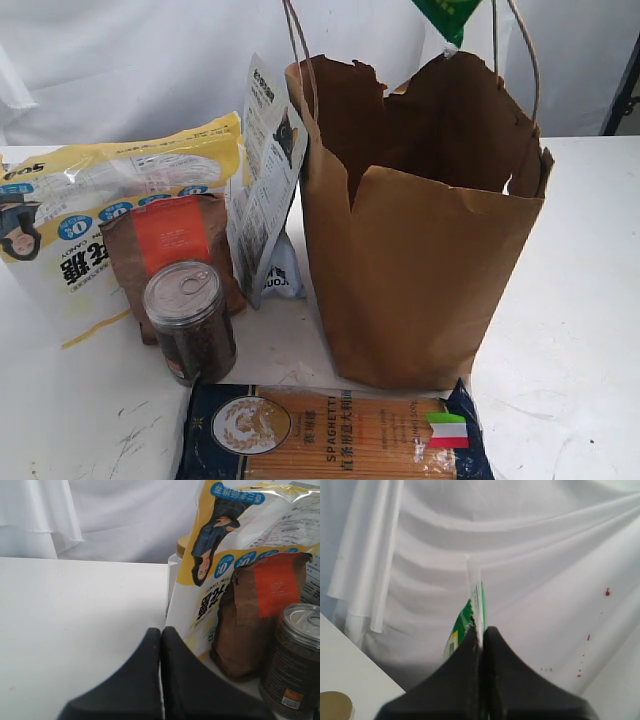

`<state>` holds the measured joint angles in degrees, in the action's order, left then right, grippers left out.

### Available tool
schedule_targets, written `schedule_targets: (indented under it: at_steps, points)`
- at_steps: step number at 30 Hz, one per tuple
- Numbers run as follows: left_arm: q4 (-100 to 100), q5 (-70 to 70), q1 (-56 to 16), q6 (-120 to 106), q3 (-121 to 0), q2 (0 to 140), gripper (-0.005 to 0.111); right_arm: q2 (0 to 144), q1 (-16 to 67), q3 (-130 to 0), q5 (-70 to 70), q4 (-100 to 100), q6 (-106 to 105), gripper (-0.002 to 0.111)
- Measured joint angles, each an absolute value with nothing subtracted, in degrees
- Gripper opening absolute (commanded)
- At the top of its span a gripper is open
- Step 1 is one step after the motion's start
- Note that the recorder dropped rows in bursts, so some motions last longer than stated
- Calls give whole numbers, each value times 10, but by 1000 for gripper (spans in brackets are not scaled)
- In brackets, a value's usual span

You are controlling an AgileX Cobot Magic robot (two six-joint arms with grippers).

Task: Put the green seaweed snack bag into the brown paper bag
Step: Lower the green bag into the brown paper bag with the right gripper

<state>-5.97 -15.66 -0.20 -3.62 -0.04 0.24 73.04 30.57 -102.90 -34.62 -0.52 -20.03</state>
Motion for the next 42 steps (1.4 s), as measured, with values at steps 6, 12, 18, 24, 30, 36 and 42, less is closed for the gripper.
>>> schedule_targets:
  at_steps: [6,12,18,24,30,36,42]
  points:
    - [-60,-157,-2,-36,0,2,0,756,283,-1029,-356,-5,-197,0]
    - [-60,-157,-2,-36,0,2,0,789,272,-1029,-391,-5,-195,0]
    - [-60,-157,-2,-36,0,2,0,812,270,-1029,-427,-5,-195,0]
    - [-60,-157,-2,-36,0,2,0,840,270,-1029,-464,0,-191,0]
    - [-60,-157,-2,-36,0,2,0,875,270,-1029,-474,30,-191,0]
    - [-60,-157,-2,-36,0,2,0,901,270,-1029,-482,56,-191,0]
    - [-60,-157,-2,-36,0,2,0,919,270,-1029,-520,61,-179,3]
